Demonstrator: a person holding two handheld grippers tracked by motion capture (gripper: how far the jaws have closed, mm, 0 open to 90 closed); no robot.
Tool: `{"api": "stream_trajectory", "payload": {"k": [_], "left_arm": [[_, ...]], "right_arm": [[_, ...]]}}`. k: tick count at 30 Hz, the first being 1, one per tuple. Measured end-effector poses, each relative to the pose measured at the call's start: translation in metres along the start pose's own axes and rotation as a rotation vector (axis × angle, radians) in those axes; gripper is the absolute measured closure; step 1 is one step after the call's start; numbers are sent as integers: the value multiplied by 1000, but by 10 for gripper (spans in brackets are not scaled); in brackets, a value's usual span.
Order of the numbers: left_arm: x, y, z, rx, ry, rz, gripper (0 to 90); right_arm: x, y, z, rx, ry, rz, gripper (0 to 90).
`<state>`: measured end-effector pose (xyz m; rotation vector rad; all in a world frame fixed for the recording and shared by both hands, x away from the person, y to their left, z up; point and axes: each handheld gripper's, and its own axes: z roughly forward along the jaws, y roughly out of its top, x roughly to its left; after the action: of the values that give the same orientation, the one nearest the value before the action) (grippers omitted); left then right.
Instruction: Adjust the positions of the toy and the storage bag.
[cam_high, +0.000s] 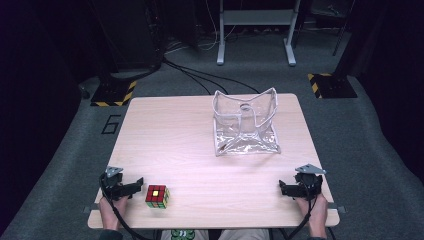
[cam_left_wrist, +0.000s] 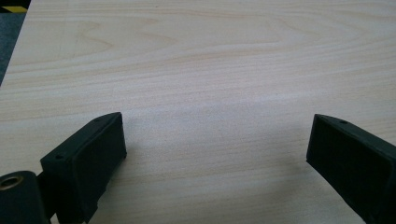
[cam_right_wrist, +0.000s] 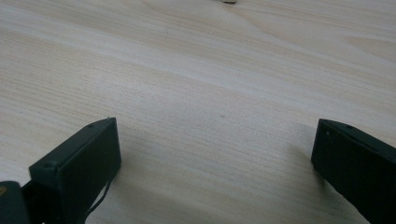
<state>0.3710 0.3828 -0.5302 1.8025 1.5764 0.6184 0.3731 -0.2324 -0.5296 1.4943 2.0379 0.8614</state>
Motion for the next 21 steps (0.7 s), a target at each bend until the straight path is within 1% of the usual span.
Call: {"api": "stream_trajectory", "payload": {"k": [4, 5, 6, 7, 8, 12, 13, 15, 17, 21], "left_arm": [[-1, 0, -1, -1, -4, 6, 45], [-2, 0, -2, -8, -2, 11, 45], [-3, -1, -3, -17, -2, 5, 45], [-3, -1, -4, -16, -7, 8, 45], [-4, -1, -5, -22, -14, 0, 45], [-8, -1, -11, -39, -29, 2, 46], [-9, 0, -11, -50, -30, 4, 46], [-13, 2, -16, -60, -39, 10, 46], [-15, 5, -20, -69, -66, 5, 47], [-23, 9, -27, -81, -95, 33, 47]], "right_arm": [[0, 0, 0, -1, -1, -1, 11], [0, 0, 0, -1, -1, 1, 12], [0, 0, 0, -1, 0, 2, 12], [0, 0, 0, -1, -1, 2, 12], [0, 0, 0, -2, -4, 2, 12], [0, 0, 0, -1, -2, 5, 13], [0, 0, 0, -1, -3, 2, 14], [-1, 0, 0, -1, -3, 1, 16], [-1, 0, 0, -1, -1, 0, 17], [0, 0, 0, -3, -3, 4, 17]]}}
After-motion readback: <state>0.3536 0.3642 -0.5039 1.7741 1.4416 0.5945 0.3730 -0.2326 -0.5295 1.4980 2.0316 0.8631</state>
